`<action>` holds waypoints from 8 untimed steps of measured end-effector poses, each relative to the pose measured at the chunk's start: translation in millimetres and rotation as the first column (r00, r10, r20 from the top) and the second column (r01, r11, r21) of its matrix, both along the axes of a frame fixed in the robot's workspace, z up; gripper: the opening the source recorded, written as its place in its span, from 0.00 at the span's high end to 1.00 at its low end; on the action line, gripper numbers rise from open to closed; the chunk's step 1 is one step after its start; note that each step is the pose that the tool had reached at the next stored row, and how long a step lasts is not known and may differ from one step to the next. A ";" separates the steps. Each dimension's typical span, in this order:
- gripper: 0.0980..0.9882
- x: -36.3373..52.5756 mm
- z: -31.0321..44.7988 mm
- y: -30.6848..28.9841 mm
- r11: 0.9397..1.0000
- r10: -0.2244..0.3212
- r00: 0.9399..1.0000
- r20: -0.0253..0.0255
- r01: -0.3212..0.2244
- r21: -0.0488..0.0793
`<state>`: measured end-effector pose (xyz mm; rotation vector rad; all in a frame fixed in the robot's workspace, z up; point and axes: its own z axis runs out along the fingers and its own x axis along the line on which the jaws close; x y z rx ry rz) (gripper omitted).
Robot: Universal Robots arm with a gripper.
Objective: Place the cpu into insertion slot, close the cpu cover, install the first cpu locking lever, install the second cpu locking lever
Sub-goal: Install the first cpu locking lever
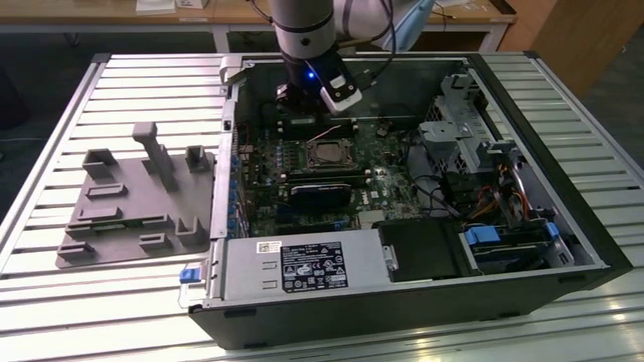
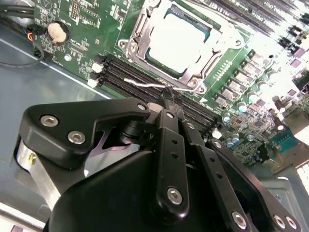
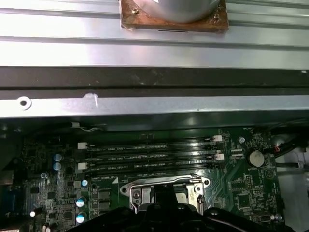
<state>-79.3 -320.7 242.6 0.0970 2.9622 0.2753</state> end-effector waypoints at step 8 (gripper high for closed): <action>1.00 0.0 -3.3 0.0 1.000 0.000 1.000 0.017 0.000 -0.004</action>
